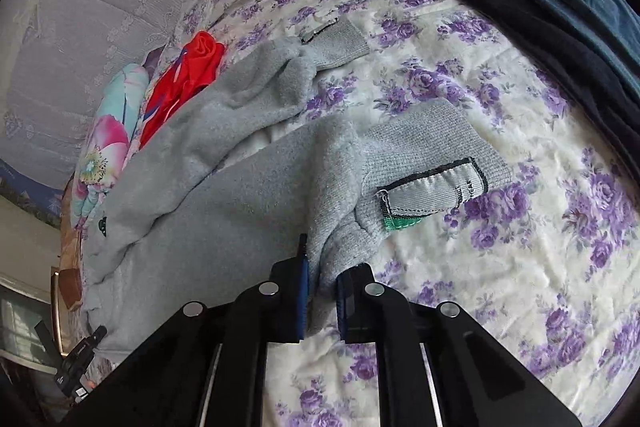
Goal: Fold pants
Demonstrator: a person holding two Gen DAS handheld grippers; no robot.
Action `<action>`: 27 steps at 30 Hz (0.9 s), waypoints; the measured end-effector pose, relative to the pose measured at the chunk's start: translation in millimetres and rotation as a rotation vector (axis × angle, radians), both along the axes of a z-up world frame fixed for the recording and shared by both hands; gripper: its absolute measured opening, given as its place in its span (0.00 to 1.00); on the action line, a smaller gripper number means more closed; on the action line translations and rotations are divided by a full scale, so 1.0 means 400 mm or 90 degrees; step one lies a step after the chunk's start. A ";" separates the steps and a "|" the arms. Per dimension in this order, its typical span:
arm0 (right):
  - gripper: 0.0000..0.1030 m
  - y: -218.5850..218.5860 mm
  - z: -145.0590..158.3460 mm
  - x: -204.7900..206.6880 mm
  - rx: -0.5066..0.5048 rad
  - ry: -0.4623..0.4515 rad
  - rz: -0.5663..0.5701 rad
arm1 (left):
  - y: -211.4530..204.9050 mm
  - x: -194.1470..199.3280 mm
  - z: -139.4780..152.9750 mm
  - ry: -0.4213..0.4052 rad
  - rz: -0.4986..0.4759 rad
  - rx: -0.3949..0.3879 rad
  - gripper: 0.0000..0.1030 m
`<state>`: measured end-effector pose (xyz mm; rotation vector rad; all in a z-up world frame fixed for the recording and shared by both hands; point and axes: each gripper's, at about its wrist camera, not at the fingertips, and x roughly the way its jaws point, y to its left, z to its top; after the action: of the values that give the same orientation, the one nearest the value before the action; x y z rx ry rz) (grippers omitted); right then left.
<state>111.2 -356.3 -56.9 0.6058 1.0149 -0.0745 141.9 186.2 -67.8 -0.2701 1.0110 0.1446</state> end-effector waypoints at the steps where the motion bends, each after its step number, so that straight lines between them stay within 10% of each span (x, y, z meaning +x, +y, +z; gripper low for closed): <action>1: 0.11 0.011 0.013 -0.024 -0.018 -0.001 0.006 | 0.005 -0.016 0.009 -0.010 0.001 -0.004 0.12; 12: 0.23 0.026 -0.128 -0.153 -0.048 0.054 0.024 | 0.035 -0.129 -0.055 0.047 0.002 0.002 0.21; 17: 0.67 0.073 -0.075 -0.179 -0.135 0.074 0.055 | 0.036 -0.198 0.014 0.008 -0.018 0.035 0.66; 22: 0.72 0.082 0.033 -0.226 -0.253 0.042 0.035 | 0.080 -0.243 0.151 -0.059 0.007 0.087 0.69; 27: 0.83 0.055 0.163 -0.061 -0.187 -0.053 0.083 | 0.076 -0.001 0.236 -0.073 -0.035 0.112 0.71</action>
<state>87.0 -334.3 8.1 0.2730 0.9390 -0.0811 141.5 216.8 26.7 -0.0891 0.8853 0.1648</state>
